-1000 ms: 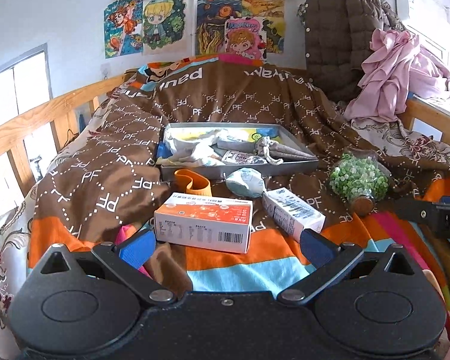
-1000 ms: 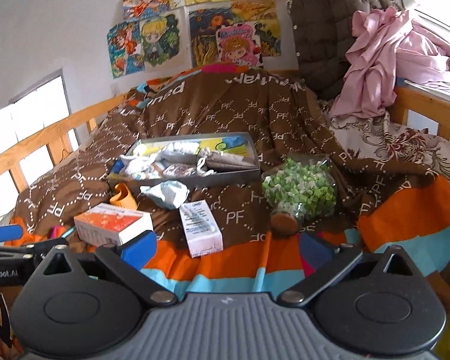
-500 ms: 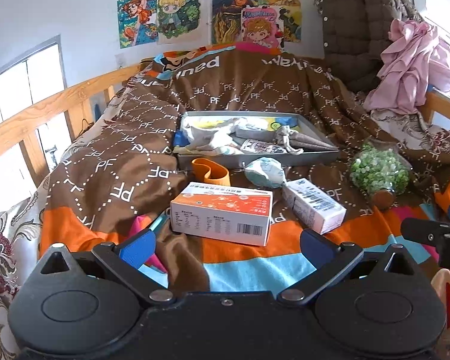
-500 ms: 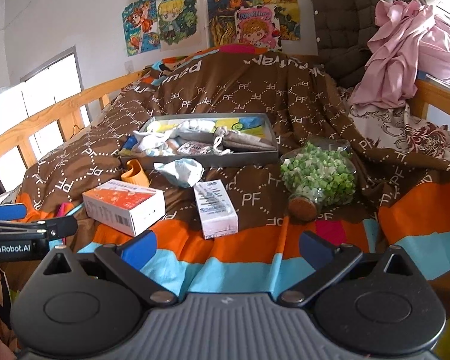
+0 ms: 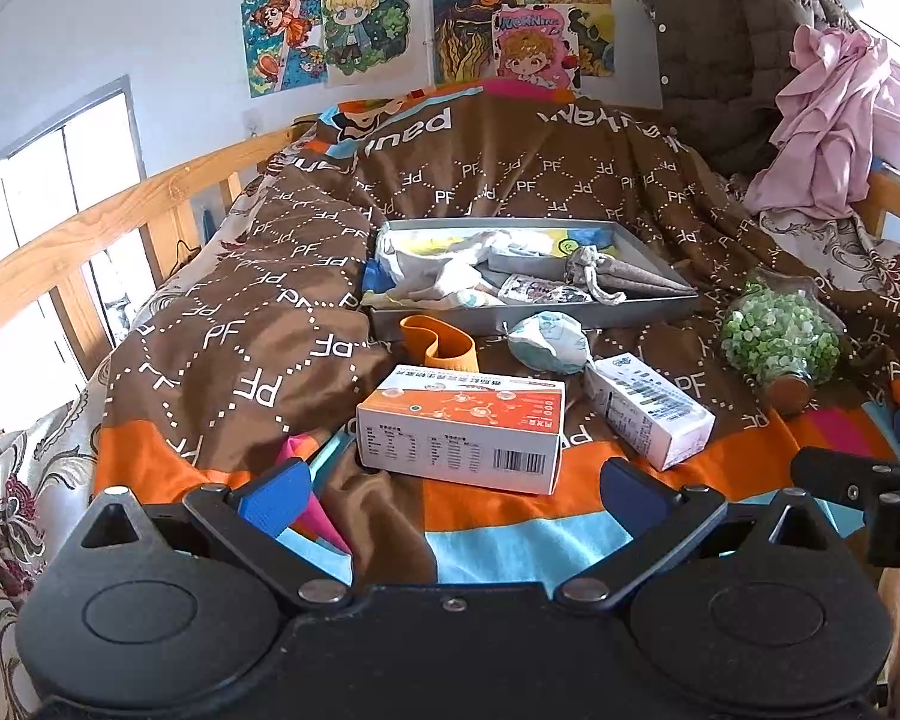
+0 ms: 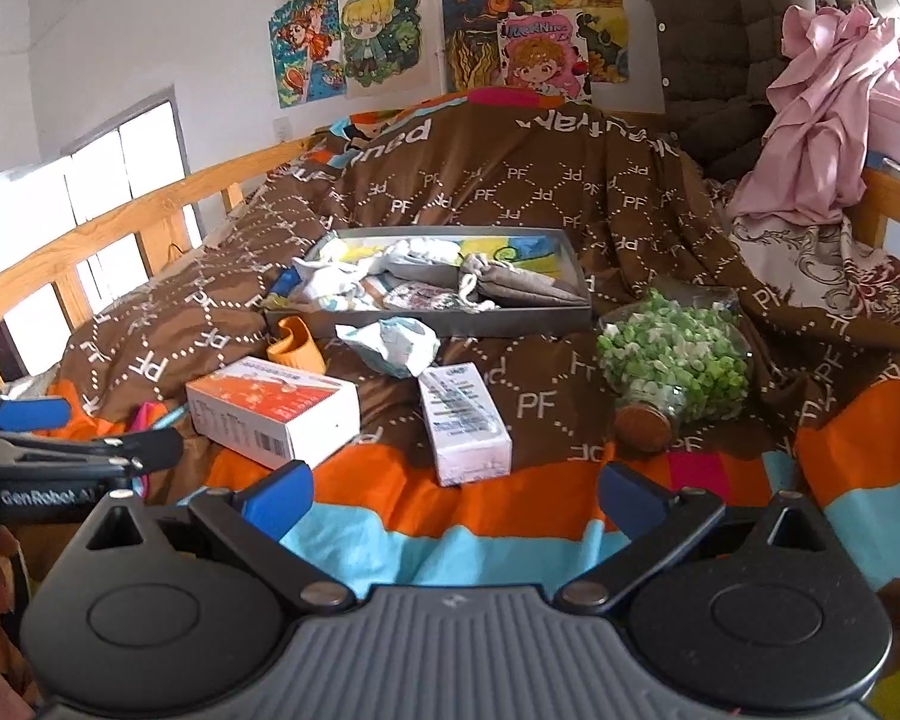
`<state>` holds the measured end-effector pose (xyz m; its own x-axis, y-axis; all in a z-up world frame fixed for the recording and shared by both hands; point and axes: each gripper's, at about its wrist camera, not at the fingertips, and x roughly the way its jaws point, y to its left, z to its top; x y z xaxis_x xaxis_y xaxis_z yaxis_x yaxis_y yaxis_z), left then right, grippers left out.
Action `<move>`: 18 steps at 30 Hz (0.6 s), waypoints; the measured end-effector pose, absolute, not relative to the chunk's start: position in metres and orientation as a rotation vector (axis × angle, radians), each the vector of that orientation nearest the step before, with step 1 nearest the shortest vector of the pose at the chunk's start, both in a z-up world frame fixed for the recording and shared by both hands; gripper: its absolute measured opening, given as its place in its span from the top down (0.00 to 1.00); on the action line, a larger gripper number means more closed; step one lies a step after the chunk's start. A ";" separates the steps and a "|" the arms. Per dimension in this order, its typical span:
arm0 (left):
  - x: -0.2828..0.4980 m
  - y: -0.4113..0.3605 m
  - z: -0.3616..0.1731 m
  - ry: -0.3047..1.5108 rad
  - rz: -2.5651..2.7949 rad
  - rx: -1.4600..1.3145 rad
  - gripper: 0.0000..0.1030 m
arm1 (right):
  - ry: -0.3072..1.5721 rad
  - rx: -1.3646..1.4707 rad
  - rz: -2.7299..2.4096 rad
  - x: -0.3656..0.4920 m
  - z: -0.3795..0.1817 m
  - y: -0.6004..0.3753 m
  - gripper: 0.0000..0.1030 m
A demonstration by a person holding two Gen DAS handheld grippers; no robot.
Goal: Organize soft objects
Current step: 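Move both open tools toward the orange rubber band and printed plastic packet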
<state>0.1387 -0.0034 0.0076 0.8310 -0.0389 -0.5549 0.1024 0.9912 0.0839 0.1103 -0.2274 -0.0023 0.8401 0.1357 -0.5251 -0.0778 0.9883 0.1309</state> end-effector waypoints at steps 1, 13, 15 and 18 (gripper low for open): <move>0.139 -0.003 0.007 0.583 -0.074 0.111 0.01 | 0.558 0.113 0.120 0.111 -0.002 -0.227 0.00; 0.144 -0.002 0.005 0.545 -0.015 0.066 0.01 | 0.563 0.131 0.141 0.120 -0.003 -0.223 0.00; 0.145 -0.001 0.006 0.544 -0.007 0.066 0.01 | 0.560 0.135 0.136 0.122 -0.003 -0.223 0.00; 0.143 0.000 0.008 0.530 0.012 0.073 0.01 | 0.544 0.135 0.129 0.125 -0.001 -0.223 0.00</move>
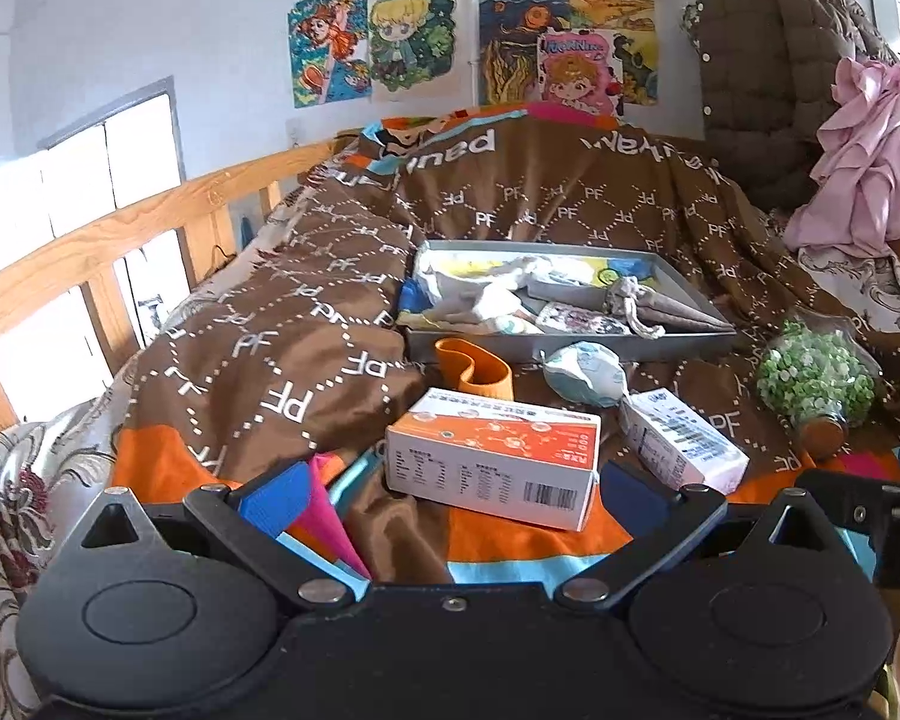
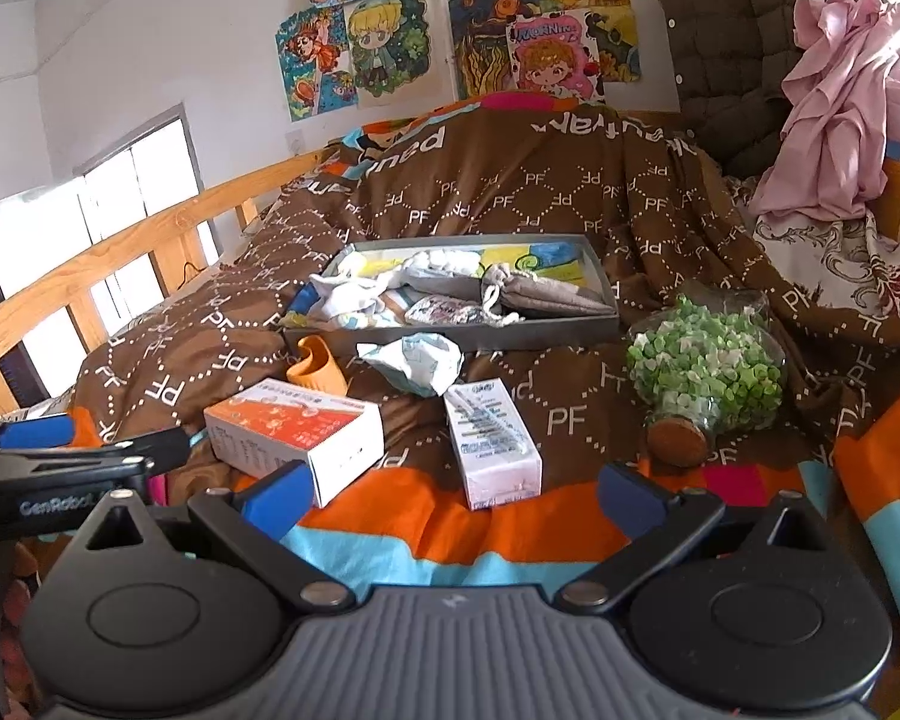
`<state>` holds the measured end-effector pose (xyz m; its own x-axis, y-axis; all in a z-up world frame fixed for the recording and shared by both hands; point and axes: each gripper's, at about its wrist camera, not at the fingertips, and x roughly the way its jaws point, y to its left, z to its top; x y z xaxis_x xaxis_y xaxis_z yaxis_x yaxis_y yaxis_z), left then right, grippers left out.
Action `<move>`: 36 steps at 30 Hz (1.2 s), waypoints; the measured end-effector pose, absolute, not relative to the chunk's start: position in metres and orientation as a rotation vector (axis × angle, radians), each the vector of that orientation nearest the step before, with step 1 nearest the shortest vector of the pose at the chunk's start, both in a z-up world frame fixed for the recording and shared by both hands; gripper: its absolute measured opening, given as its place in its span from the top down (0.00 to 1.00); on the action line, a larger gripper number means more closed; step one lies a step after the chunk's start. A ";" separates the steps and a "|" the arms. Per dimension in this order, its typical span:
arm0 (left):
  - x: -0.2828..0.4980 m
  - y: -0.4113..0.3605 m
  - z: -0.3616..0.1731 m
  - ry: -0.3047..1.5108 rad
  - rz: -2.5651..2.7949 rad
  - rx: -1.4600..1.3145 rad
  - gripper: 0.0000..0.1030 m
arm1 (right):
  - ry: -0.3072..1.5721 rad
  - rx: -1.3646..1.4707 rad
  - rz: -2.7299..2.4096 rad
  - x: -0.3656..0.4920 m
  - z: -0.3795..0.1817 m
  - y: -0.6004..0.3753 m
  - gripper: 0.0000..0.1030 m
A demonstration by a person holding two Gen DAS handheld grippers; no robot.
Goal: Organize soft objects
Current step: 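Move both open tools toward the orange rubber band and printed plastic packet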
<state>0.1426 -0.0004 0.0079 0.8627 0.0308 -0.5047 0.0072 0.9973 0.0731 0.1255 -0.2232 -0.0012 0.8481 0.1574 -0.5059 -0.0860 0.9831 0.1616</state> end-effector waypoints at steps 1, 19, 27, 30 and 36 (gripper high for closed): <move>0.141 0.000 0.009 0.522 0.018 0.080 0.01 | 0.539 0.134 0.124 0.127 -0.001 -0.223 0.00; 0.150 0.004 0.016 0.390 0.056 0.085 0.01 | 0.413 0.024 0.169 0.174 0.010 -0.210 0.00; 0.193 0.005 0.013 0.374 0.011 0.112 0.01 | 0.390 -0.022 0.149 0.210 -0.001 -0.212 0.00; 0.213 0.006 0.007 0.366 0.003 0.124 0.01 | 0.410 -0.033 0.142 0.221 -0.006 -0.214 0.00; 0.243 0.016 -0.011 0.377 0.019 0.093 0.01 | 0.438 -0.026 0.145 0.233 -0.015 -0.219 0.00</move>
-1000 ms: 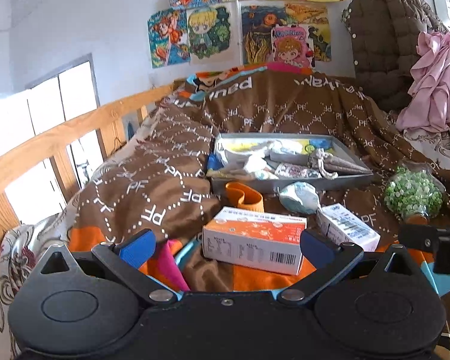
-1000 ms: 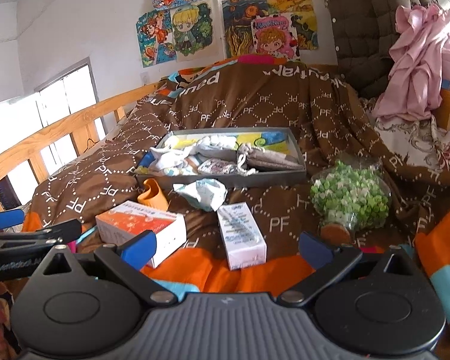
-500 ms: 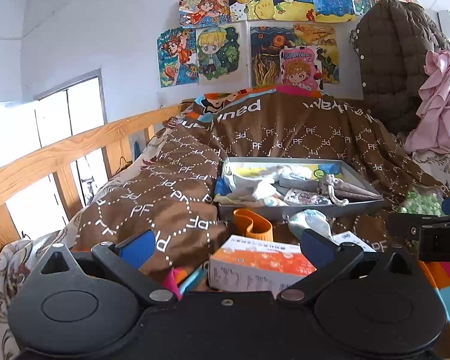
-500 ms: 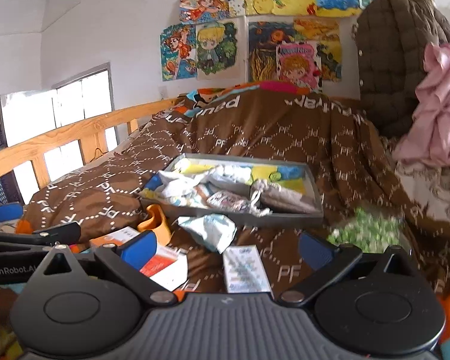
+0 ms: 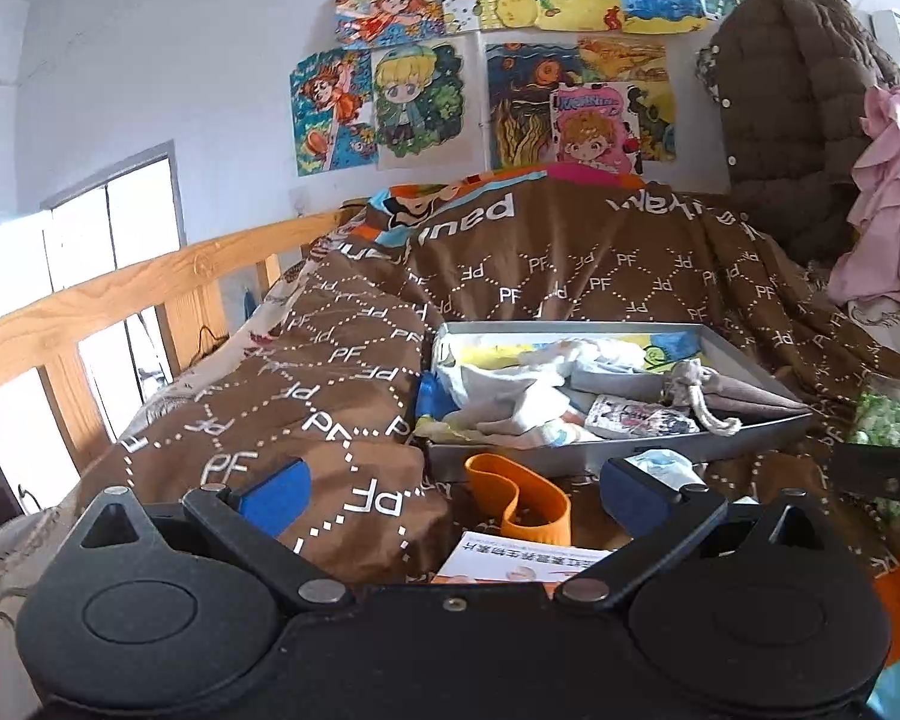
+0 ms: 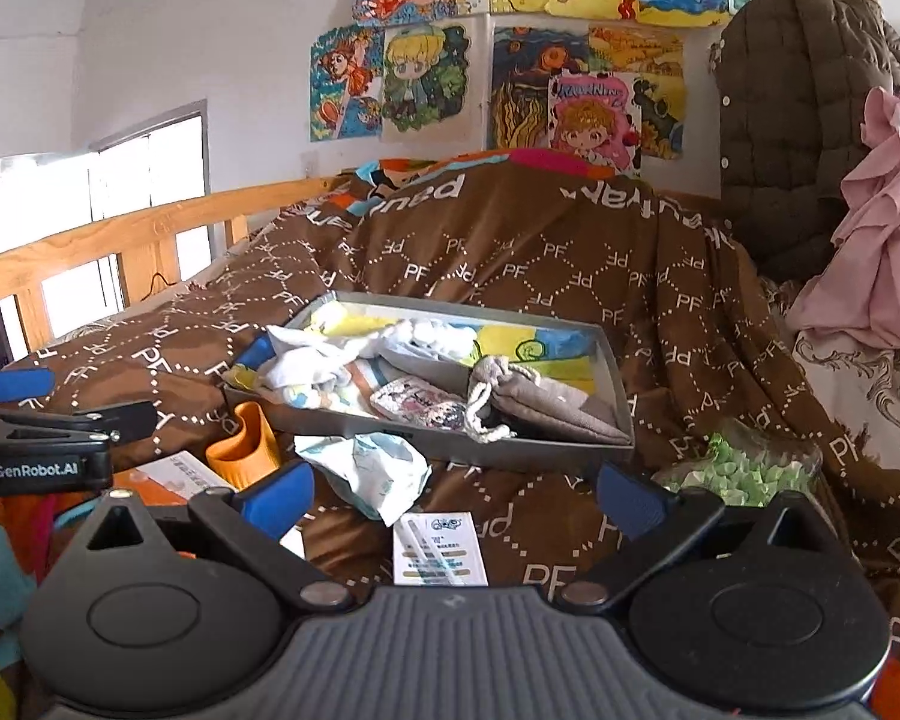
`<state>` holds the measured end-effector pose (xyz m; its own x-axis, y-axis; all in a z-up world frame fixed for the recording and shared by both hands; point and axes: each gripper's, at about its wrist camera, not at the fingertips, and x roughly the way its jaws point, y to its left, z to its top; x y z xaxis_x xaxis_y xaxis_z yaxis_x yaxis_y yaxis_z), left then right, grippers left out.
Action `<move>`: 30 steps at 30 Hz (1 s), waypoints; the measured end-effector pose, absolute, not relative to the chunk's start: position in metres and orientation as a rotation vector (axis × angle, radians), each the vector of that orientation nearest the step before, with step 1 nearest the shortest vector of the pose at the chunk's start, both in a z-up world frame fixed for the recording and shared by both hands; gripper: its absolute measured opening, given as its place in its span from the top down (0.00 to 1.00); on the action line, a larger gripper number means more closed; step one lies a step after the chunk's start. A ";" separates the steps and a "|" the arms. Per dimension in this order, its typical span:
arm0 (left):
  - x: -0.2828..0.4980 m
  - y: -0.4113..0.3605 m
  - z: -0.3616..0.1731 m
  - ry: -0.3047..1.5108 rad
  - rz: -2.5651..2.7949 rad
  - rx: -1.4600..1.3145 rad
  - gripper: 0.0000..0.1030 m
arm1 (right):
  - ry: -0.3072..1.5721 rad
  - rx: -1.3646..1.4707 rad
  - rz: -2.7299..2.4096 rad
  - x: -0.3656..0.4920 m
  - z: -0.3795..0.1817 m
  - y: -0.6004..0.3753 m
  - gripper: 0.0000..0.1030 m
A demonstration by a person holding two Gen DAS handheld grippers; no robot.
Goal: Organize soft objects
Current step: 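Move both open tools toward the orange rubber band and printed plastic packet, then grasp the orange rubber band with the left tool while the right tool grasps the printed plastic packet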
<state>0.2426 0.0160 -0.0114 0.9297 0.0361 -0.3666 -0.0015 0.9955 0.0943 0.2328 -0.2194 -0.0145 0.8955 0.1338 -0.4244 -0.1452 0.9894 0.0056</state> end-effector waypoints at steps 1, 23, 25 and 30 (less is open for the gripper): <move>0.245 0.019 -0.014 0.380 0.019 0.080 0.01 | 0.444 -0.028 0.142 0.236 -0.016 -0.219 0.00; 0.335 0.027 -0.053 0.530 -0.308 0.015 0.01 | 0.518 -0.245 0.239 0.303 -0.050 -0.187 0.00; 0.340 0.029 -0.060 0.553 -0.307 -0.001 0.01 | 0.530 -0.263 0.253 0.311 -0.055 -0.184 0.00; 0.350 0.044 -0.064 0.578 -0.344 -0.107 0.01 | 0.563 -0.282 0.262 0.328 -0.065 -0.180 0.02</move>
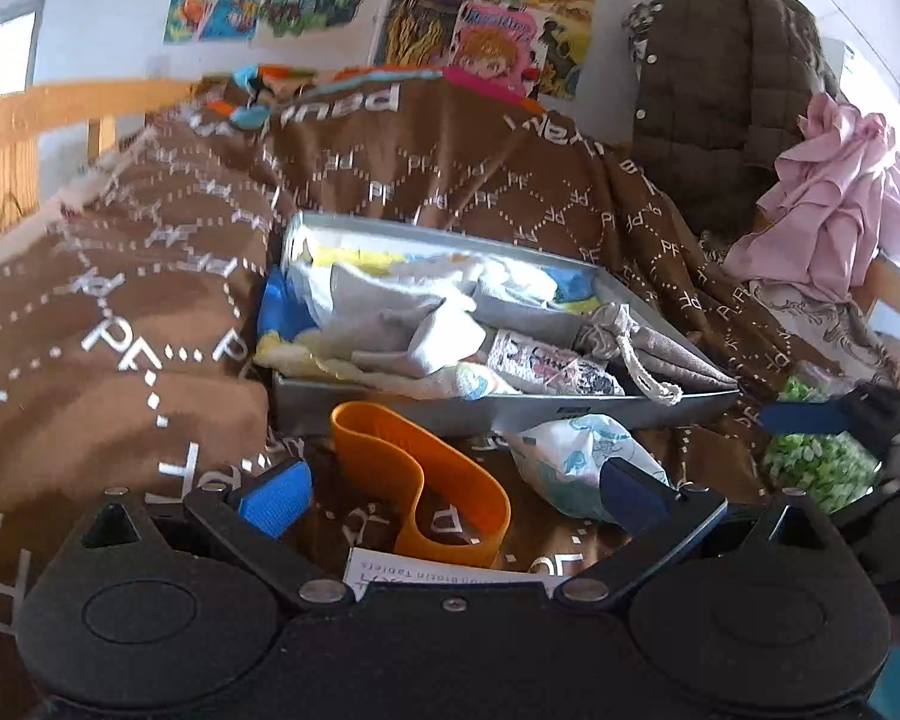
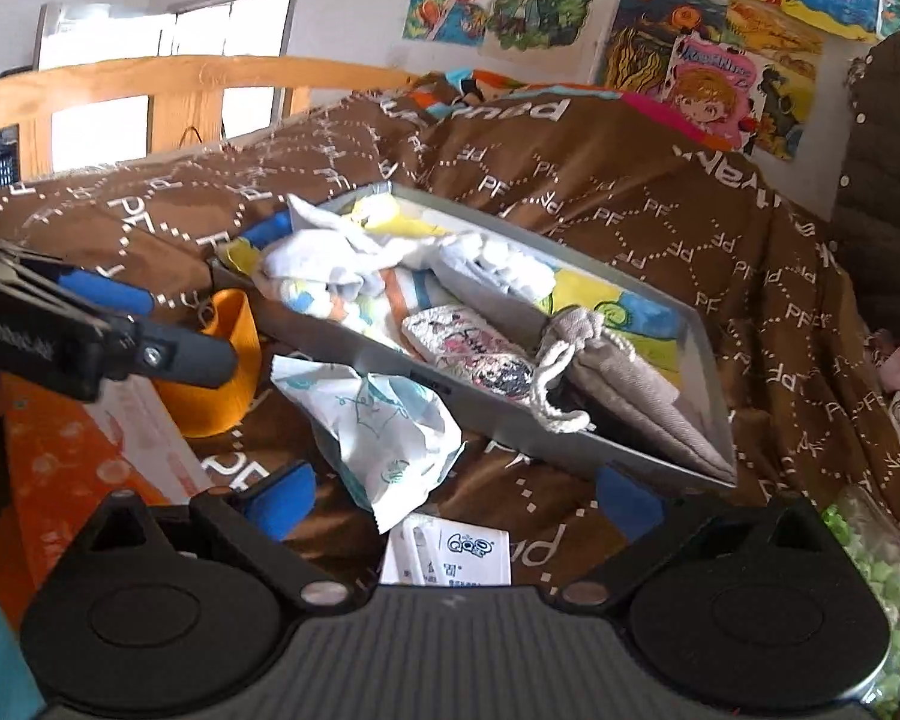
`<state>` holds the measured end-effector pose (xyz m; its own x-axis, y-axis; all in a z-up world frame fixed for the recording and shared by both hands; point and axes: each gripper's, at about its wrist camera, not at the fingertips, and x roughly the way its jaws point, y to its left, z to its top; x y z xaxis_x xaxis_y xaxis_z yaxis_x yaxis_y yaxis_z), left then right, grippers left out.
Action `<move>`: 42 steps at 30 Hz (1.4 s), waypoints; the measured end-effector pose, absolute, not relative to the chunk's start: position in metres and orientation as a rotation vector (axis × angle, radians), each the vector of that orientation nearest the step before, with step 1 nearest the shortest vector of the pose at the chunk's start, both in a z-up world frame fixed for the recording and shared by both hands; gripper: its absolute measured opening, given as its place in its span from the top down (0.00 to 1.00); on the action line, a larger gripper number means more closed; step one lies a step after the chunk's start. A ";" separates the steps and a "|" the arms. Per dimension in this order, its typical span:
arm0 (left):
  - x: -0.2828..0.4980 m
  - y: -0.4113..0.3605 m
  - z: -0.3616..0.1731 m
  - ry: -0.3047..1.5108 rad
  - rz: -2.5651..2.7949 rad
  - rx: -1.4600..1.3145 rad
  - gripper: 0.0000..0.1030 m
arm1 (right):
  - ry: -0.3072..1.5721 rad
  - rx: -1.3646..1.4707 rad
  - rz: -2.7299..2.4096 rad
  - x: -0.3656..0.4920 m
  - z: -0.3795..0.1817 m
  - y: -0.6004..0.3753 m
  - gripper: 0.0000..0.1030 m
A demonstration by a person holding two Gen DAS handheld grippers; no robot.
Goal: Organize soft objects
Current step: 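Grasp the orange rubber band with the left tool while the right tool grasps the printed plastic packet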
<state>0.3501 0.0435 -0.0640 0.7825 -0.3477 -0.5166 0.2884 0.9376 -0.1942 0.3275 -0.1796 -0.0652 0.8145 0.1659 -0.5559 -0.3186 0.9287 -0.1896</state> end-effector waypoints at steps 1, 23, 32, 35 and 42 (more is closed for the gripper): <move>0.353 0.045 -0.063 0.593 -0.346 -0.113 0.01 | 0.565 -0.277 0.263 0.330 -0.065 -0.179 0.02; 0.394 0.032 -0.077 0.823 -0.424 0.023 0.38 | 0.596 -0.249 0.312 0.354 -0.075 -0.167 0.25; 0.393 0.032 -0.078 0.804 -0.410 0.021 0.53 | 0.652 -0.172 0.343 0.362 -0.079 -0.164 0.44; 0.393 0.034 -0.078 0.803 -0.406 0.014 0.55 | 0.663 -0.142 0.344 0.363 -0.082 -0.164 0.49; 0.388 0.030 -0.077 0.782 -0.372 0.010 0.66 | 0.658 -0.123 0.350 0.358 -0.079 -0.166 0.53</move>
